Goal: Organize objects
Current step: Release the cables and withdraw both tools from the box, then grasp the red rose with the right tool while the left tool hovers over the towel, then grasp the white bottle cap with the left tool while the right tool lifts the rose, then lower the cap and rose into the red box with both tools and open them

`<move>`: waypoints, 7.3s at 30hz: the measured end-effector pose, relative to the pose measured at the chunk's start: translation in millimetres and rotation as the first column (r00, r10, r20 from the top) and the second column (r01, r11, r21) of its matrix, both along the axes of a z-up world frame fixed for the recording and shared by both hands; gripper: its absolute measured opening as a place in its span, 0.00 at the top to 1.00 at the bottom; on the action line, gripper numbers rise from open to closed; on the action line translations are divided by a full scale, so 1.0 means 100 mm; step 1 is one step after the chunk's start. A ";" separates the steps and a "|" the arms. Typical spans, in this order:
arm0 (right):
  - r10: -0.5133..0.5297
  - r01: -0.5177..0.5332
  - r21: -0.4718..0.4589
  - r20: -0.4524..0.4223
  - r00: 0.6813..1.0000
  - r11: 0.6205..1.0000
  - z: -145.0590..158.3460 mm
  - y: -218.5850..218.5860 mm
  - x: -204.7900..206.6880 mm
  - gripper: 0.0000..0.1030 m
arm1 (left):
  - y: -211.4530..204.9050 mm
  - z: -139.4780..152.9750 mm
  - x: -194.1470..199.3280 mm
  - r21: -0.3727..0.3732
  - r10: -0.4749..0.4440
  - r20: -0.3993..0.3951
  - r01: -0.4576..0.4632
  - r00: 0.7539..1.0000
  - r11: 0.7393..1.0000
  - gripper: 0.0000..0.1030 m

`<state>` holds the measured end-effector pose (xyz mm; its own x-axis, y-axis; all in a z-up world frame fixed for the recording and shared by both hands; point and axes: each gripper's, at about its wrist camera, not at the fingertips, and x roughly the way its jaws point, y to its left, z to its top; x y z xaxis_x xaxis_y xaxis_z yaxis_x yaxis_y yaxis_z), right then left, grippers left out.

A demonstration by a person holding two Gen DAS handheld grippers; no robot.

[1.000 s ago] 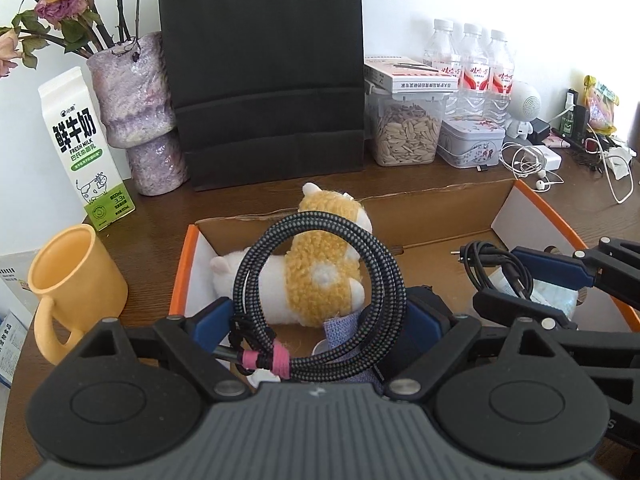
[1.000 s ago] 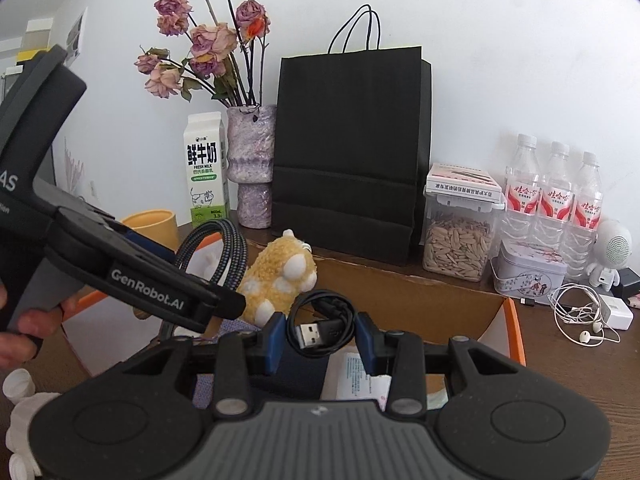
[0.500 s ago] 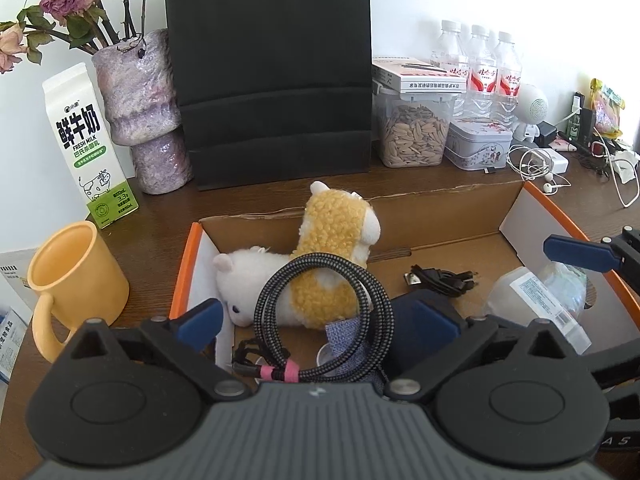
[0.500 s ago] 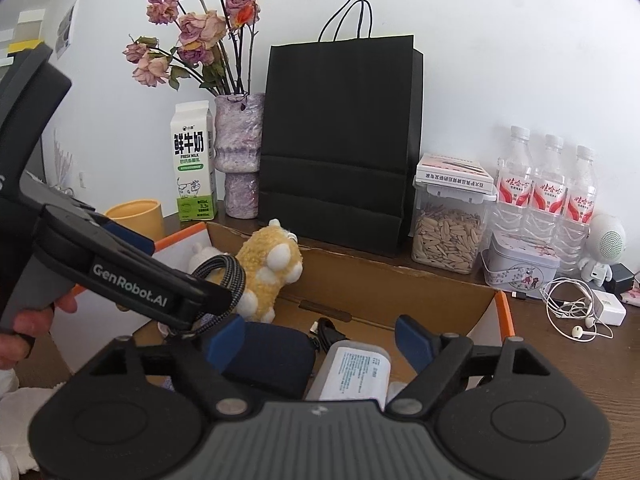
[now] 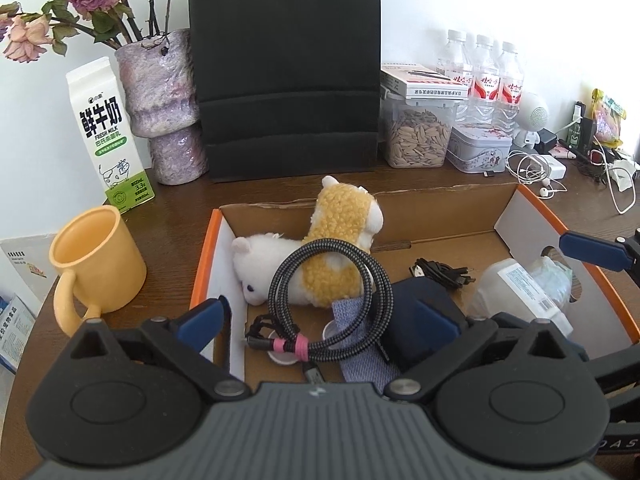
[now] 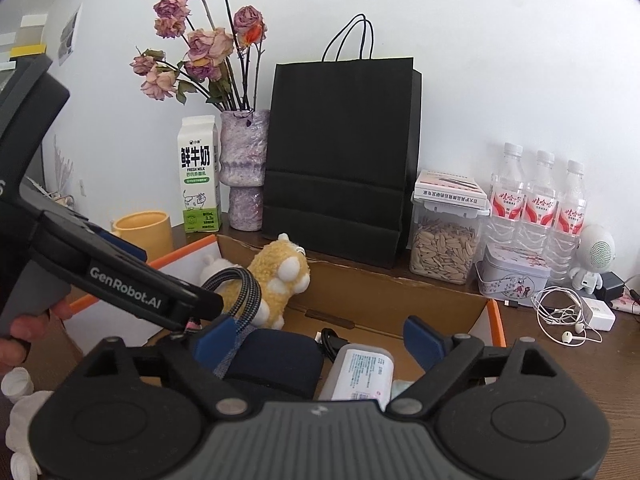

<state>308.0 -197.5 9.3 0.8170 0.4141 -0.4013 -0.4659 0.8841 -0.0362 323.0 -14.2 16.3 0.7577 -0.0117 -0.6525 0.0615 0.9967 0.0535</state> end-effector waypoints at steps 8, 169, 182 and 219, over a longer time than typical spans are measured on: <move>-0.020 0.019 0.011 0.010 1.000 1.000 0.09 -0.02 -0.38 0.06 | 0.09 0.06 -0.39 -0.009 0.026 0.003 -0.026 1.000 1.000 0.00; 0.050 -0.045 -0.139 0.030 0.998 0.989 0.03 0.06 -0.55 0.71 | 0.13 0.10 -0.63 0.000 -0.002 0.015 0.002 1.000 1.000 0.61; 0.059 -0.057 -0.125 0.008 0.998 0.991 -0.05 -0.08 0.03 0.71 | -0.11 -0.05 -0.05 -0.003 -0.052 0.012 0.053 0.999 0.999 0.61; 0.024 -0.023 -0.062 0.018 1.000 0.998 -0.05 -0.19 0.06 0.06 | -0.09 -0.09 -0.02 0.009 0.000 0.026 0.000 1.000 1.000 0.00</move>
